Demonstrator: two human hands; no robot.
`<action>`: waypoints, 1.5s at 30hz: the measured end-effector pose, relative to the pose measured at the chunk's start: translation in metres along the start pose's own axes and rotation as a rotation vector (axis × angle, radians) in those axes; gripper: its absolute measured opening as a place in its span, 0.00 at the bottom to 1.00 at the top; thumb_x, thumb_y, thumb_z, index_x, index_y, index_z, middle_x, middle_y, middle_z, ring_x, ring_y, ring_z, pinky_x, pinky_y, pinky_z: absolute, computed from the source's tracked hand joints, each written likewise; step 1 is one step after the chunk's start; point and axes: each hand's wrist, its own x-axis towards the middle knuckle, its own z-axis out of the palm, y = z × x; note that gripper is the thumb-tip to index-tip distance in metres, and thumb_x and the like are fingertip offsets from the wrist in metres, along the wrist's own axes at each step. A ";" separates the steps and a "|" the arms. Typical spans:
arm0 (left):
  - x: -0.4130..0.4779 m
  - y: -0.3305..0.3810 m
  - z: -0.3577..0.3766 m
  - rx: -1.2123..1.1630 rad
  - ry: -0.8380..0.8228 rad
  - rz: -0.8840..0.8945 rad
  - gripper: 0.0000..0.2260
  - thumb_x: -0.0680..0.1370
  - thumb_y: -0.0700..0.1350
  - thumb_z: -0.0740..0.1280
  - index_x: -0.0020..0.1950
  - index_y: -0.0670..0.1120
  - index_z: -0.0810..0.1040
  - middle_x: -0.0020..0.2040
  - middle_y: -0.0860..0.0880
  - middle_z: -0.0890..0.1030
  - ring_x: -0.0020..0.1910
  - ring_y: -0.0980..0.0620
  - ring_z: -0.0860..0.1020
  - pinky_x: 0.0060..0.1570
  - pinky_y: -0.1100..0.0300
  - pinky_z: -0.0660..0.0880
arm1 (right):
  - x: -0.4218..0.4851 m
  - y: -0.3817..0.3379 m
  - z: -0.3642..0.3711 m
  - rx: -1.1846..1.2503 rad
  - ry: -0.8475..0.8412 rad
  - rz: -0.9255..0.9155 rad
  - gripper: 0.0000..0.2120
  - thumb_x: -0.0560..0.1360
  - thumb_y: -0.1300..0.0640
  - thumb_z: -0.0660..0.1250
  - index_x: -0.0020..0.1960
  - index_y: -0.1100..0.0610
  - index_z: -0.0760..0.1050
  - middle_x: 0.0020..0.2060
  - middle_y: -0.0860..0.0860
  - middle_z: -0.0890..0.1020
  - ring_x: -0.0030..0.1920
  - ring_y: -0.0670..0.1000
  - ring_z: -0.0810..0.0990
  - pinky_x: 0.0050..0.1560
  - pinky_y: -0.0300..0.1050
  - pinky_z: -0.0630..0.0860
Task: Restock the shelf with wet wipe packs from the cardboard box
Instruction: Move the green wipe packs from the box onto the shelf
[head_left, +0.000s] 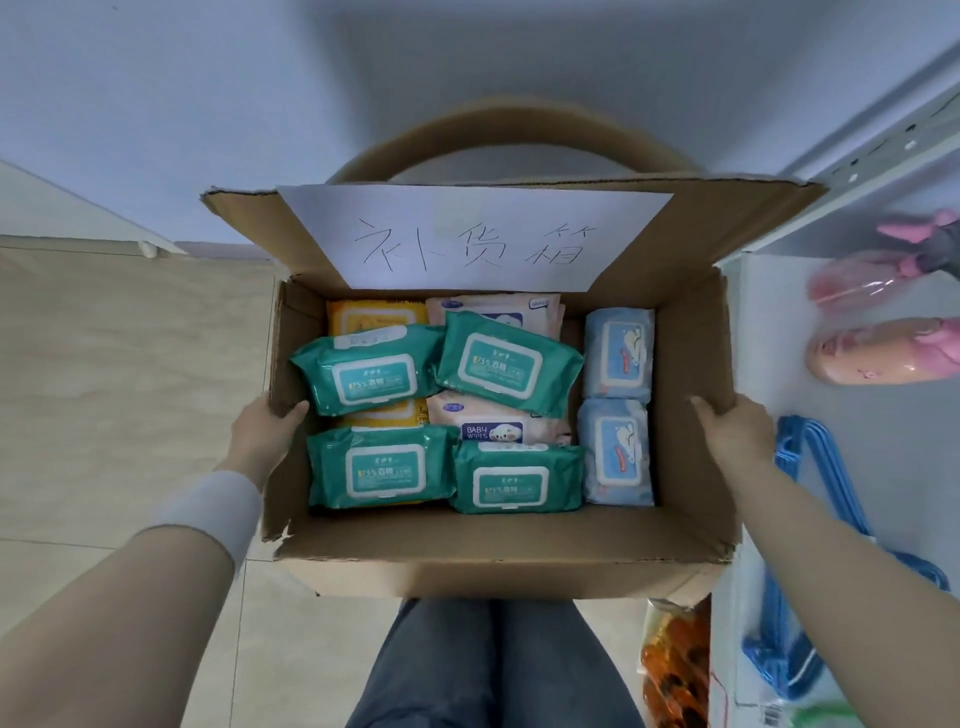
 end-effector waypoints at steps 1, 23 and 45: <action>0.005 0.000 0.001 0.030 -0.004 -0.006 0.16 0.79 0.45 0.63 0.60 0.35 0.75 0.57 0.33 0.78 0.58 0.33 0.74 0.54 0.49 0.70 | 0.007 0.000 0.000 -0.018 -0.026 0.020 0.22 0.78 0.51 0.63 0.57 0.71 0.74 0.54 0.68 0.79 0.56 0.66 0.76 0.50 0.51 0.72; -0.026 0.001 -0.031 0.383 -0.021 0.368 0.16 0.80 0.44 0.61 0.47 0.30 0.78 0.45 0.31 0.80 0.48 0.33 0.77 0.42 0.53 0.67 | -0.073 0.060 -0.031 0.026 -0.039 0.180 0.24 0.76 0.49 0.65 0.59 0.70 0.75 0.55 0.67 0.79 0.53 0.64 0.78 0.46 0.49 0.72; -0.167 -0.013 0.028 0.912 -0.205 1.206 0.14 0.79 0.41 0.61 0.44 0.30 0.77 0.42 0.33 0.79 0.46 0.35 0.77 0.46 0.48 0.71 | -0.476 0.313 0.143 0.532 0.163 0.939 0.18 0.77 0.51 0.63 0.50 0.68 0.77 0.35 0.60 0.78 0.35 0.59 0.76 0.35 0.46 0.74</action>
